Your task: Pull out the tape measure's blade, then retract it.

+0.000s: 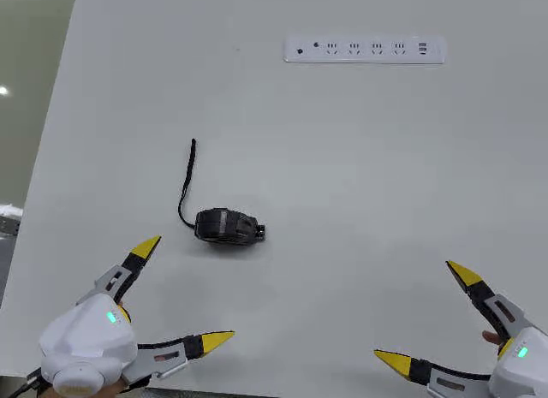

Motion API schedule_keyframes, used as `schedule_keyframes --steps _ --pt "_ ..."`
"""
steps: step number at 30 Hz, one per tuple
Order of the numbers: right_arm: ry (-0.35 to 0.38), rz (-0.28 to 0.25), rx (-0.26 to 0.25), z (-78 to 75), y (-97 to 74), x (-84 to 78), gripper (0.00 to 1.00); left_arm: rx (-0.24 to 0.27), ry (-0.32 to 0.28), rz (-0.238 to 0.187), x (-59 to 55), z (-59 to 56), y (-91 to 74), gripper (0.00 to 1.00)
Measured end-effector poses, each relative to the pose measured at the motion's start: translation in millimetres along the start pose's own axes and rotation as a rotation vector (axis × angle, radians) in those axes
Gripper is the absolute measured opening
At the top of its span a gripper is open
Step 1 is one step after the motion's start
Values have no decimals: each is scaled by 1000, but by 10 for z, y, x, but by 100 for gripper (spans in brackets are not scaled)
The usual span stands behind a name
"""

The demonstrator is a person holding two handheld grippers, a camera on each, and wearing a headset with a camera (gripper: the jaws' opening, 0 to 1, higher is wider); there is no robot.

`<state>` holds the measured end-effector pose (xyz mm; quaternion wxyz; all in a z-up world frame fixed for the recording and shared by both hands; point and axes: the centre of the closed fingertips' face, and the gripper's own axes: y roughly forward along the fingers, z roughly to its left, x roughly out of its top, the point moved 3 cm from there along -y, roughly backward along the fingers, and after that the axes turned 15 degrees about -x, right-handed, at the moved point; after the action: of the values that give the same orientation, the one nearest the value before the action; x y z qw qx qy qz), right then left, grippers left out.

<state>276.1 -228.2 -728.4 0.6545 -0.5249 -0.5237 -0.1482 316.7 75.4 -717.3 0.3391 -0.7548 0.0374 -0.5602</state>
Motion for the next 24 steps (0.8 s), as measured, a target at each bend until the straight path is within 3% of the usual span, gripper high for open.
schedule_keyframes --steps 24 --pt "-66 -11 64 -58 216 137 93 -90 60 74 68 185 180 96"
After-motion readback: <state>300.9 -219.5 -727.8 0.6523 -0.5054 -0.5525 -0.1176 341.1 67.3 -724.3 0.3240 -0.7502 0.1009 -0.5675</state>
